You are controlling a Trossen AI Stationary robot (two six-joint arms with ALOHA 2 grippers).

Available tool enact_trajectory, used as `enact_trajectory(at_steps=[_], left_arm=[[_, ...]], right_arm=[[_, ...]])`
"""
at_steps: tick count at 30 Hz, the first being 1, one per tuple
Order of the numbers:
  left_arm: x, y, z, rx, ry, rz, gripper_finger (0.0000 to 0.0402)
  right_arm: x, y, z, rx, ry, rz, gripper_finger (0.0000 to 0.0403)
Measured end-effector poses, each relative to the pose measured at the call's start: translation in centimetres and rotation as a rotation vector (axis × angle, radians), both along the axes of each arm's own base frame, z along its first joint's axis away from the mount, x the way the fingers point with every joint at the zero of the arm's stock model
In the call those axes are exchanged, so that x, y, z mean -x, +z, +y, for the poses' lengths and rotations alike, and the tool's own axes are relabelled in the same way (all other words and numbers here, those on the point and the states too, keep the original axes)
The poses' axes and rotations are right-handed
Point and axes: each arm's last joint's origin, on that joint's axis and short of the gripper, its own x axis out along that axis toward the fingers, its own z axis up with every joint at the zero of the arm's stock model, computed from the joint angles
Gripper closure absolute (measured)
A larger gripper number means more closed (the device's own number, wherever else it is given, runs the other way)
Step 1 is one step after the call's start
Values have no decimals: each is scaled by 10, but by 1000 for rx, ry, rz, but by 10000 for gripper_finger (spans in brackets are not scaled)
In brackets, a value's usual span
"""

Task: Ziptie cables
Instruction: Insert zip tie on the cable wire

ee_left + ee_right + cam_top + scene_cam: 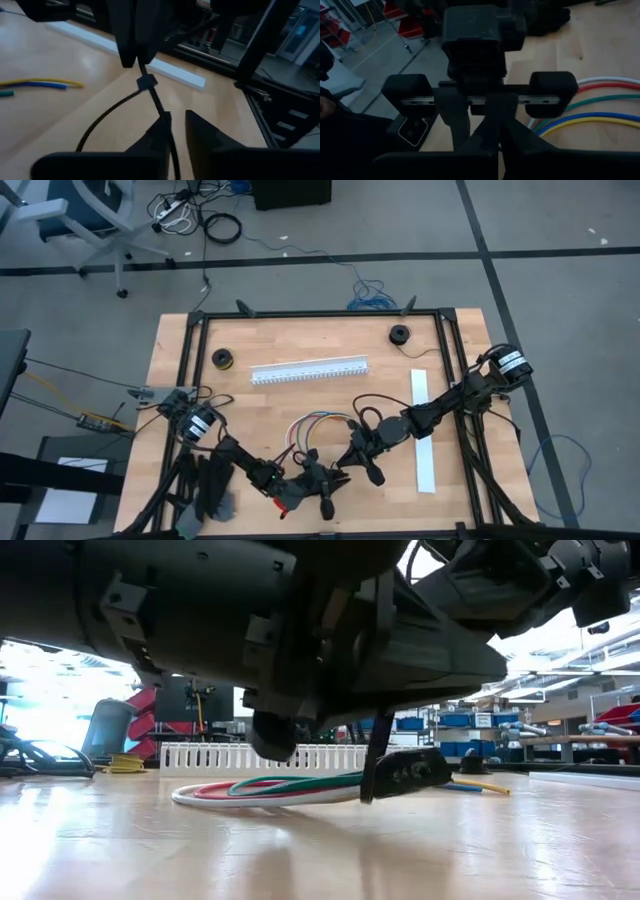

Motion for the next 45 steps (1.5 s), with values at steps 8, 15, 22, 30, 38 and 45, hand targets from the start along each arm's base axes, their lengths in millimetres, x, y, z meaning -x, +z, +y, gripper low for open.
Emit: enact_trajectory(at_steps=[8,15,22,30,38,45], left_arm=[[-1,0,0,-28,-45,13,294],[18,-4,2,-44,0,33,284],[39,7,3,-16,0,-17,284],[34,13,9,-27,16,-59,284],[27,16,20,-19,36,-86,284],[21,16,27,6,15,-92,284]], right_arm=[[0,-1,0,3,3,9,402],[1,-2,0,7,3,22,402],[0,-2,-1,6,2,21,402],[0,0,-1,-7,22,7,403],[0,0,-1,-6,27,0,403],[-1,1,-1,-5,28,-8,402]])
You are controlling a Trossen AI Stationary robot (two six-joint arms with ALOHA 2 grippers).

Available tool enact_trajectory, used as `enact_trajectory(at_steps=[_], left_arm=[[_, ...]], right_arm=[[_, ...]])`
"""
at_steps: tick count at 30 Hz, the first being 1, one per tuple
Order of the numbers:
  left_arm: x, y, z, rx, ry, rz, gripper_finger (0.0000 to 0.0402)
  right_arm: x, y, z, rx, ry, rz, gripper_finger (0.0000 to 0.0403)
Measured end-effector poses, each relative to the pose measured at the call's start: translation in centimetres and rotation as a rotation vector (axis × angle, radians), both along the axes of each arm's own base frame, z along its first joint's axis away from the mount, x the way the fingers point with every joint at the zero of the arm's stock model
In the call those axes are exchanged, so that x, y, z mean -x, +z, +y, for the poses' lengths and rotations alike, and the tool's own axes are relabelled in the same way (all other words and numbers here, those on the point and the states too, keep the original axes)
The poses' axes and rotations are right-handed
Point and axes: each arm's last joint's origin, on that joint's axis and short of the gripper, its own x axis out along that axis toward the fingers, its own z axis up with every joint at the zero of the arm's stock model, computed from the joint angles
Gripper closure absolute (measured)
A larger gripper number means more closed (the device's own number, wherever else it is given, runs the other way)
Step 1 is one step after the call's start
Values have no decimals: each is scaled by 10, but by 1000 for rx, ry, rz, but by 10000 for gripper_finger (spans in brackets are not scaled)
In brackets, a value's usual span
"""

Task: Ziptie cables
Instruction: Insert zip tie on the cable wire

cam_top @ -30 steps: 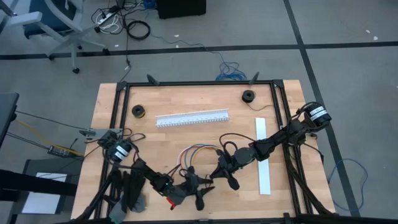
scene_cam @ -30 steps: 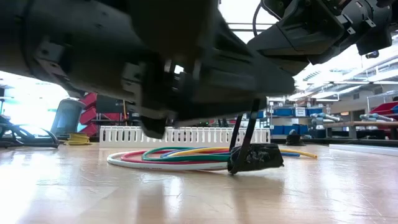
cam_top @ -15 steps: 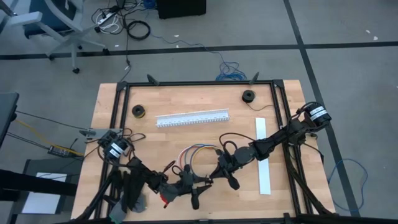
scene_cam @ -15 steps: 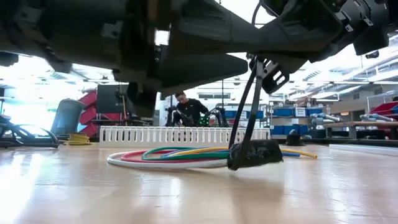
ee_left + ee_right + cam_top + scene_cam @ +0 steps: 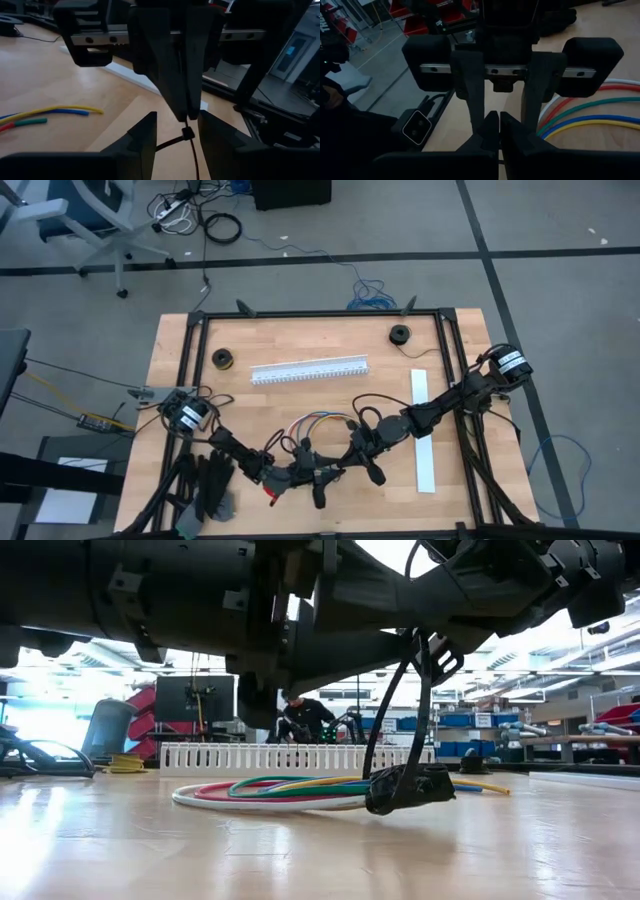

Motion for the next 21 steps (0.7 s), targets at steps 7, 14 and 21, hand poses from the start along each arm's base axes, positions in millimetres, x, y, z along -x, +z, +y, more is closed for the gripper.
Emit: enact_trajectory(at_steps=[7,14,21], left_arm=[[-2,-2,2,-6,-7,16,315],[3,-5,-4,-26,-11,42,397],[3,-5,-4,-51,-7,47,401]], right_arm=[[0,0,0,5,-13,-2,402],[0,0,-1,12,-25,-6,402],[-1,1,-1,1,-26,-16,402]])
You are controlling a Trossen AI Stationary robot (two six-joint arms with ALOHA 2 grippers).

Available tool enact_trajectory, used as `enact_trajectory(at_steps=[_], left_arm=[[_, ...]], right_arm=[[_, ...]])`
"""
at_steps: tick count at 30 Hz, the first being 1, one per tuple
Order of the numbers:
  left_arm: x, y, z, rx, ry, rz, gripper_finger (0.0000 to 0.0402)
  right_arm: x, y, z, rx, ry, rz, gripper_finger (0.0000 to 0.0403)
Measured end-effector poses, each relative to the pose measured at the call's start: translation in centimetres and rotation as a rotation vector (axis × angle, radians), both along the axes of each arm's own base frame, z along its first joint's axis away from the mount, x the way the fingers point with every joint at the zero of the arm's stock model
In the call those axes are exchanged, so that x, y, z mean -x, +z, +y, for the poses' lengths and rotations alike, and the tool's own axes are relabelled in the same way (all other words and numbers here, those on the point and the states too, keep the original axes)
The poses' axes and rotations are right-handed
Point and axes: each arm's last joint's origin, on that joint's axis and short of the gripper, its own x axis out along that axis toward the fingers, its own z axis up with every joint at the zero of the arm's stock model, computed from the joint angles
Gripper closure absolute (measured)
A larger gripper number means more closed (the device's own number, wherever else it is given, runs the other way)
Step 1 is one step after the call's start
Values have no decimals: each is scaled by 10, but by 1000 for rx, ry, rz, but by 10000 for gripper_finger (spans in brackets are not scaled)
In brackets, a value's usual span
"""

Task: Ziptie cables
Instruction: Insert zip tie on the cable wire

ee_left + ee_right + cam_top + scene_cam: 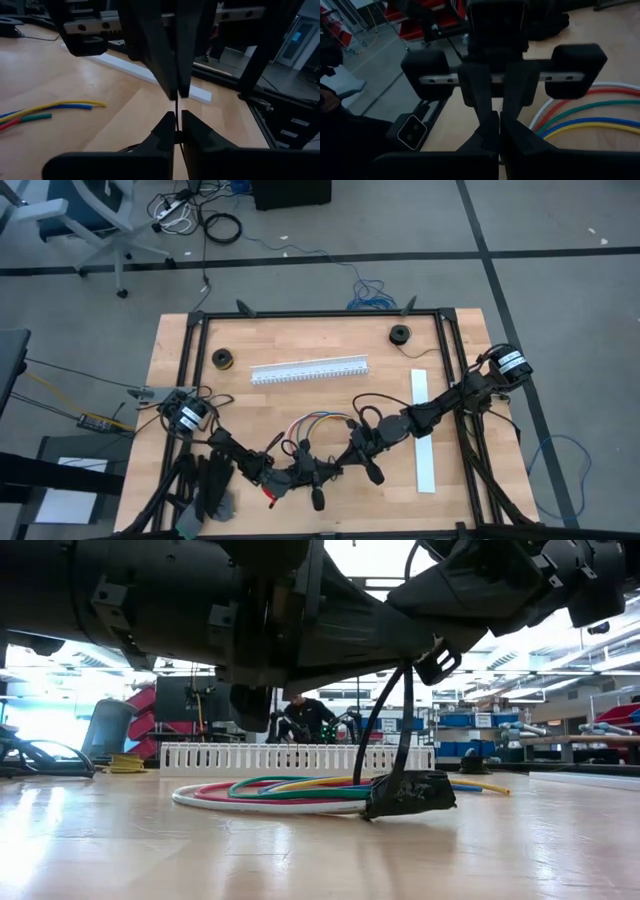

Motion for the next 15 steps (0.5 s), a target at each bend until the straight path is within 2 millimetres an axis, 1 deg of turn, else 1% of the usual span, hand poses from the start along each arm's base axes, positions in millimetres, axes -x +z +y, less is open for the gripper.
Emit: enact_trajectory(at_steps=[3,8,10,15], left_arm=[[0,0,0,-1,0,2,401],[2,-1,-2,-14,30,7,401],[3,-1,-3,-30,36,9,401],[4,-1,-3,-46,69,12,401]], right_arm=[[-1,4,-2,3,-18,-29,402],[1,16,-6,52,-100,-90,402],[2,17,-7,65,-98,-73,399],[5,9,-7,83,-91,19,385]])
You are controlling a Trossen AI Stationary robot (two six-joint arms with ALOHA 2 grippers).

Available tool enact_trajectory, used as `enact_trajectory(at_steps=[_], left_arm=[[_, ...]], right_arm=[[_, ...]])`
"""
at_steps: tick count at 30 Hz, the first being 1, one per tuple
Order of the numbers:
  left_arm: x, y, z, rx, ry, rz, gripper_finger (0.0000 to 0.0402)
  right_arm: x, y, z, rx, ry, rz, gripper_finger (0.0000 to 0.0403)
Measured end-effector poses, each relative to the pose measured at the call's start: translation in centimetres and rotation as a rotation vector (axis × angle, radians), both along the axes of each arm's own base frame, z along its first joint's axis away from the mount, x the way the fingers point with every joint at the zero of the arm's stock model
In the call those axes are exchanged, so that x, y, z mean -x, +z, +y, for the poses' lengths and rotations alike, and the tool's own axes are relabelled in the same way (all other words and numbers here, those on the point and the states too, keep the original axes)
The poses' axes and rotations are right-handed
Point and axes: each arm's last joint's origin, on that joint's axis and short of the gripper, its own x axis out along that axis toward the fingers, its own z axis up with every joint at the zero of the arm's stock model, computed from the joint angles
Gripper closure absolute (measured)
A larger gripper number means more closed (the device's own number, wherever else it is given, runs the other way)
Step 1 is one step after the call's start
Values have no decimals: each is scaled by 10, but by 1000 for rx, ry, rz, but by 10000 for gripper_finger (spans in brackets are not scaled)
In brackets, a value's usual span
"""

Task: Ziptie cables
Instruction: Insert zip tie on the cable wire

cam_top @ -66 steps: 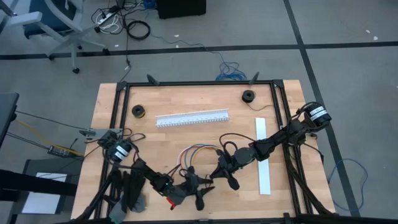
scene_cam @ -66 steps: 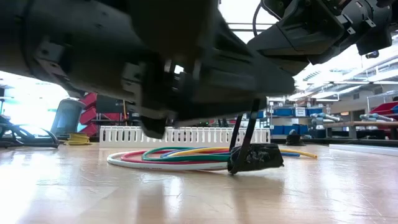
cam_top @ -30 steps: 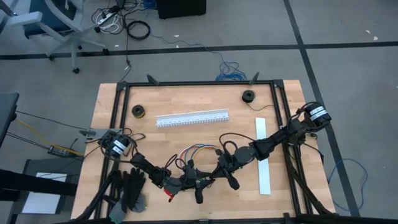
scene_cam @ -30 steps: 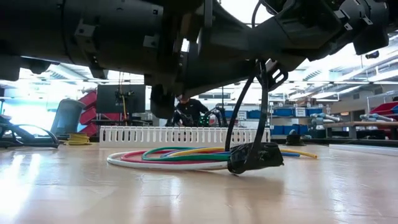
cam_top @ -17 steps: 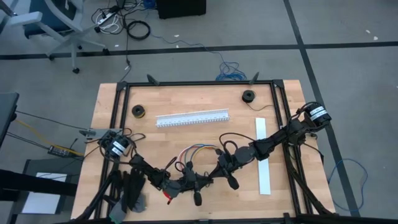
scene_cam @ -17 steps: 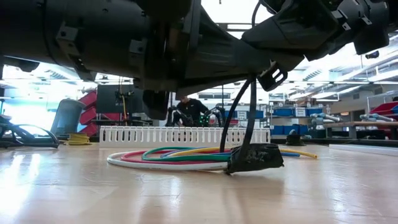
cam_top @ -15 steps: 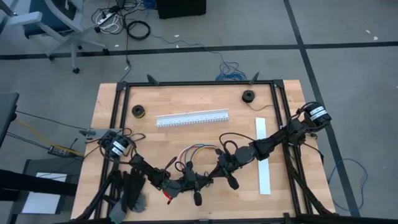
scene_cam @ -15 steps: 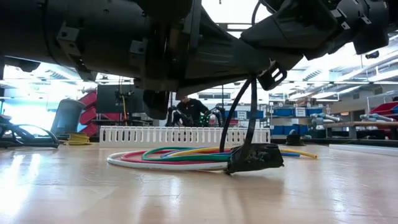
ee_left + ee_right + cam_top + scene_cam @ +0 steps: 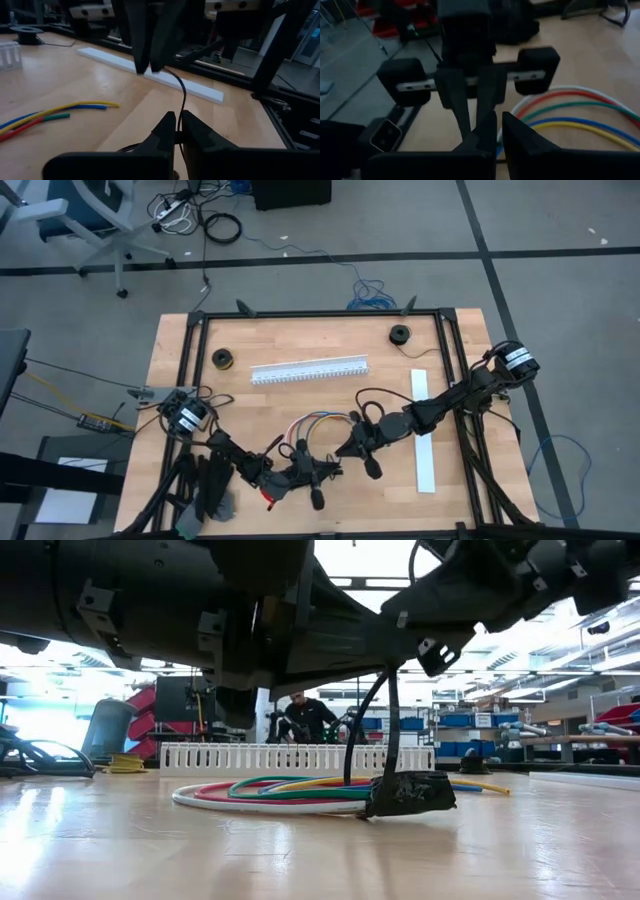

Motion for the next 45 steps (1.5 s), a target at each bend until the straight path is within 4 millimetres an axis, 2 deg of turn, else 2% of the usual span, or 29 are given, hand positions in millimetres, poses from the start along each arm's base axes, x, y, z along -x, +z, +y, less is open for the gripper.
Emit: enact_trajectory(at_steps=[8,19,26,32,45], left_arm=[[1,0,0,-37,16,6,401],[5,1,-5,-44,49,3,401],[5,1,-4,-43,49,2,401],[4,2,-4,-43,49,-4,401],[-4,5,6,-54,28,-24,401]], right_arm=[[3,-2,6,-11,82,32,351],[11,-11,4,5,107,187,324],[7,4,4,0,71,34,326],[8,-1,2,24,39,82,327],[5,3,-1,22,61,39,329]])
